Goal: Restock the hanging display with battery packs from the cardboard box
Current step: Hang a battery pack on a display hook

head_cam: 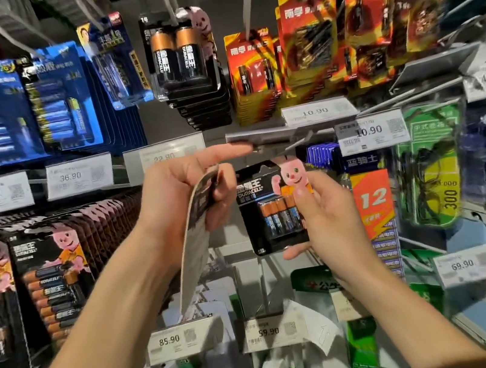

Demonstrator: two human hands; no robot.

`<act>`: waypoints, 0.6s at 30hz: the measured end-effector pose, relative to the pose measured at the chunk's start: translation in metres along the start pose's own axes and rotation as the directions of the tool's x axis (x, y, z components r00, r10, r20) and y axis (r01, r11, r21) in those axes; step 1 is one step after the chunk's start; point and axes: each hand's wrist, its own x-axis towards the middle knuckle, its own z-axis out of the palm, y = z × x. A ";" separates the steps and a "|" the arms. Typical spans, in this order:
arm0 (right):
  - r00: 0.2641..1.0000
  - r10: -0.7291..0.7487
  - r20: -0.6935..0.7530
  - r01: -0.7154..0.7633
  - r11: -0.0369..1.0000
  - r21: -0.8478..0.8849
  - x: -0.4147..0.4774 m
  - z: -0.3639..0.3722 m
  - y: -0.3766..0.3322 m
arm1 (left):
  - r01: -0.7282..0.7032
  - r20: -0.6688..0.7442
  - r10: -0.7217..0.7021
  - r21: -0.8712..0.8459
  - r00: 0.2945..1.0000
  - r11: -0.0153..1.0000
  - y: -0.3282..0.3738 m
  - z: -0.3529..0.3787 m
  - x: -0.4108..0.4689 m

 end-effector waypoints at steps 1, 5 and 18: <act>1.000 -0.002 0.002 0.002 1.000 0.016 0.002 0.002 0.001 | 0.020 -0.003 -0.021 -0.044 1.000 0.999 -0.001 0.001 -0.002; 1.000 0.004 -0.005 -0.003 0.999 0.052 0.007 0.010 0.005 | 0.061 -0.019 -0.064 -0.114 0.998 0.992 -0.004 0.001 -0.004; 0.980 0.063 -0.187 -0.098 0.978 -0.186 0.032 0.031 0.030 | 0.065 -0.113 -0.079 -0.123 0.990 0.990 -0.008 0.010 -0.013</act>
